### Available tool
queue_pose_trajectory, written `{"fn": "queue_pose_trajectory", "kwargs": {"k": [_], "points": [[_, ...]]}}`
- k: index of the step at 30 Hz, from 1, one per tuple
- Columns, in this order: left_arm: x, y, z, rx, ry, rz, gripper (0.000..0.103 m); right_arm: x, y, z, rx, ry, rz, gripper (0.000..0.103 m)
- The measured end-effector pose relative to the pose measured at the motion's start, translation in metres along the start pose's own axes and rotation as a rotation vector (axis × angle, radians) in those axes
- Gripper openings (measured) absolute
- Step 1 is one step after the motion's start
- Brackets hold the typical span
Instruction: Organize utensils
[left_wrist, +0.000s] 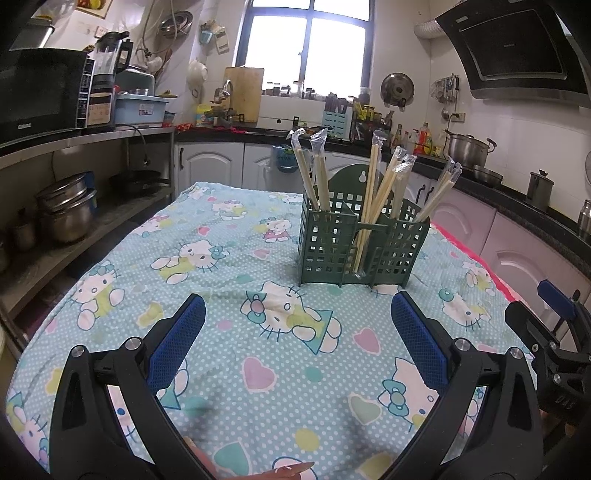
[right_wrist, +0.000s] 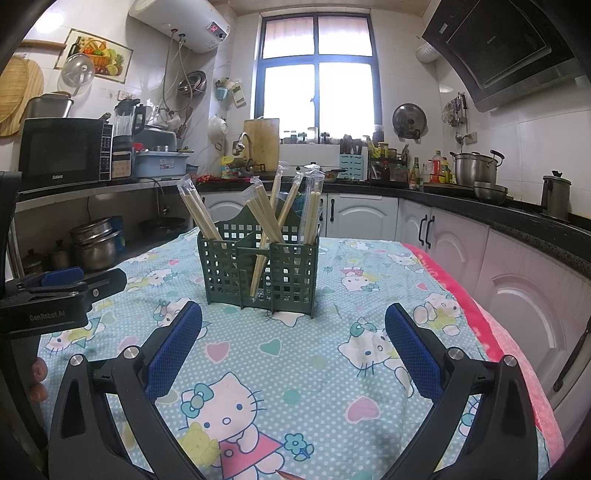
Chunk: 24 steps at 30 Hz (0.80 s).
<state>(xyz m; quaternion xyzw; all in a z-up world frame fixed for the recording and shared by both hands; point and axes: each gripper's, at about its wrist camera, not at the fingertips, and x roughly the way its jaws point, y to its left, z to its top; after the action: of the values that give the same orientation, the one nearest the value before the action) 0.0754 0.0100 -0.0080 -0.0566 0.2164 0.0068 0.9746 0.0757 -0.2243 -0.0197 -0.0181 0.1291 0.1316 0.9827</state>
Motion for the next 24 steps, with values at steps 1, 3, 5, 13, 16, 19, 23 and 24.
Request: {"fn": "queue_pose_trajectory", "kwargs": {"k": [1,3,5,13,16,19,23,24], "points": [[-0.0001,0.0002,0.0,0.0,0.001,-0.001,0.093,0.0001,-0.0001,0.0,0.0,0.0,0.001,0.097],[-0.0005,-0.0002,-0.0008,-0.001,0.001,-0.001,0.093,0.0001,0.0001,0.0001,-0.001,0.0,0.001,0.097],[-0.0004,0.0,-0.0001,-0.002,0.0,-0.001,0.093,0.0,0.0,0.0002,-0.001,0.0,0.001,0.097],[-0.0011,0.0002,-0.0011,-0.003,0.001,-0.001,0.093,0.0011,0.0012,-0.0012,-0.001,0.004,0.005,0.097],[-0.0015,0.0,-0.0017,-0.001,-0.001,0.0,0.093,0.0011,0.0012,-0.0012,-0.001,0.004,0.005,0.097],[-0.0004,0.0014,-0.0022,-0.013,0.003,-0.011,0.093,0.0011,0.0011,-0.001,0.0,0.004,0.003,0.097],[0.003,0.0031,-0.004,-0.026,0.02,-0.02,0.093,0.0008,0.0005,-0.0015,0.0,0.002,0.001,0.097],[0.0039,0.0038,-0.0042,-0.03,0.024,-0.024,0.093,0.0006,0.0004,-0.002,0.0,0.002,0.002,0.097]]}}
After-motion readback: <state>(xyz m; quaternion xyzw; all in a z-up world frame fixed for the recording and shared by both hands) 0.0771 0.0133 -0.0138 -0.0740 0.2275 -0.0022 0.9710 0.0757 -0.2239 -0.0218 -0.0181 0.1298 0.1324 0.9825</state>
